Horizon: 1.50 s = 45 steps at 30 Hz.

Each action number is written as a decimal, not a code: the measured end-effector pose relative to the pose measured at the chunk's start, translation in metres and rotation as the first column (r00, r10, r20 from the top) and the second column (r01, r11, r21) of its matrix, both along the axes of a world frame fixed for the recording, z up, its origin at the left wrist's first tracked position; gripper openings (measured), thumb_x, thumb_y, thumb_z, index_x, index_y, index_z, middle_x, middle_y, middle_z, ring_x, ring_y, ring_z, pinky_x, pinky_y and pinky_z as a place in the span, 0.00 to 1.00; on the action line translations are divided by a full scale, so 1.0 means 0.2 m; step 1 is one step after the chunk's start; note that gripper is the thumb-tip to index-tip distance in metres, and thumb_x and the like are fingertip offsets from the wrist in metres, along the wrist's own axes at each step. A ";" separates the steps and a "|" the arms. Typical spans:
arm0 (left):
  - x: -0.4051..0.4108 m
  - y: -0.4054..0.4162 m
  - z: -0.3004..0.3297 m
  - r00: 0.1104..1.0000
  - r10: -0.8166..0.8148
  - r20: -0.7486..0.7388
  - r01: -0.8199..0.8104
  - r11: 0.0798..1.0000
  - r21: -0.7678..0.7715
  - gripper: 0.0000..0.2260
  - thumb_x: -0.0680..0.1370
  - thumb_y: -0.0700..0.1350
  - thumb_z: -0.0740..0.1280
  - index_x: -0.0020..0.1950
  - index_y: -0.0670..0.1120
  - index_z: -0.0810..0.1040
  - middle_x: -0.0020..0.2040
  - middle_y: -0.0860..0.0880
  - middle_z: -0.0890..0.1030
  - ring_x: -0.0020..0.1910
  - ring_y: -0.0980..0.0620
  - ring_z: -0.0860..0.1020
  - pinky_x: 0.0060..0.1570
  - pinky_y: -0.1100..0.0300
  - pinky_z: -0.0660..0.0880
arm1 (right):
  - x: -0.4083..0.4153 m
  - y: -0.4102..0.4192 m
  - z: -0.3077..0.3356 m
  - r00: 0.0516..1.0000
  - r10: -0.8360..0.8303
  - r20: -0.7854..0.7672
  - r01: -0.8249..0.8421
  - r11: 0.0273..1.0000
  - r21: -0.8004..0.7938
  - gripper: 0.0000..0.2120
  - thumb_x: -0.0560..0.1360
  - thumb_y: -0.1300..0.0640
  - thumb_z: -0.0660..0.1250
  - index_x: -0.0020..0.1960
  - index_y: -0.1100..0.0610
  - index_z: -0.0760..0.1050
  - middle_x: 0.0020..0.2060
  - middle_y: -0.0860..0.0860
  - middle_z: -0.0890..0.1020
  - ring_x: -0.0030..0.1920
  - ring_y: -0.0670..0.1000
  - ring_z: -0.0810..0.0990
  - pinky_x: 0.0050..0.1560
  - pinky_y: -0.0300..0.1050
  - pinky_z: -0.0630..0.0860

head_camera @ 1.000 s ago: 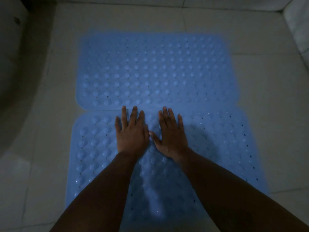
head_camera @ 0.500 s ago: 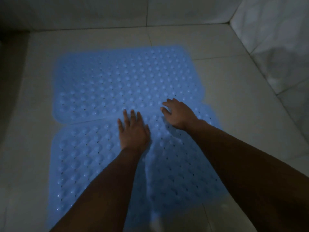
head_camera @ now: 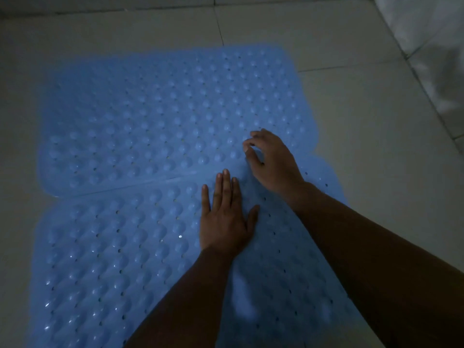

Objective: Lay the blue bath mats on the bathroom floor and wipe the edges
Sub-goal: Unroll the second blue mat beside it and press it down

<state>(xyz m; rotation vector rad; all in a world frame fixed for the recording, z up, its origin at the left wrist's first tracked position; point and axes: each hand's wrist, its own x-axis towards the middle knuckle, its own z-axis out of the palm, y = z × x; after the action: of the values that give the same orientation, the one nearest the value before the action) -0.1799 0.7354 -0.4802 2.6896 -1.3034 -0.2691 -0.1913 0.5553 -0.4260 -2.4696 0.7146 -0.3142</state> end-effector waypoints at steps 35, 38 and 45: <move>0.25 -0.03 0.17 0.989 0.144 0.025 -0.138 0.978 -0.156 0.23 0.82 0.59 0.56 0.71 0.50 0.76 0.76 0.47 0.71 0.80 0.41 0.60 0.69 0.42 0.66 | -0.33 0.33 -0.24 0.957 0.022 -0.289 -0.108 0.953 -0.284 0.35 0.82 0.36 0.47 0.80 0.59 0.59 0.81 0.55 0.55 0.82 0.53 0.50 0.79 0.61 0.50; 0.27 -0.03 0.17 0.988 0.151 0.015 -0.147 0.977 -0.153 0.24 0.82 0.59 0.54 0.71 0.50 0.76 0.76 0.47 0.71 0.80 0.41 0.59 0.69 0.42 0.65 | -0.33 0.33 -0.25 0.952 0.020 -0.306 -0.111 0.953 -0.282 0.36 0.82 0.35 0.48 0.80 0.59 0.58 0.82 0.55 0.54 0.82 0.53 0.48 0.79 0.61 0.49; 0.27 0.02 0.23 0.977 0.209 -0.035 -0.211 0.970 -0.116 0.26 0.82 0.61 0.51 0.73 0.50 0.74 0.77 0.47 0.70 0.81 0.41 0.58 0.71 0.41 0.64 | -0.28 0.28 -0.16 0.896 0.117 -0.429 -0.146 0.989 -0.036 0.34 0.83 0.39 0.52 0.82 0.56 0.54 0.82 0.53 0.50 0.82 0.52 0.47 0.80 0.59 0.45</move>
<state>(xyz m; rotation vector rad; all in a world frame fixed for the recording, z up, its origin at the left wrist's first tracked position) -0.1258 0.7390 -0.4350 2.6843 -0.9836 -0.1899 -0.2465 0.6106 -0.4571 -2.6650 0.7104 0.2710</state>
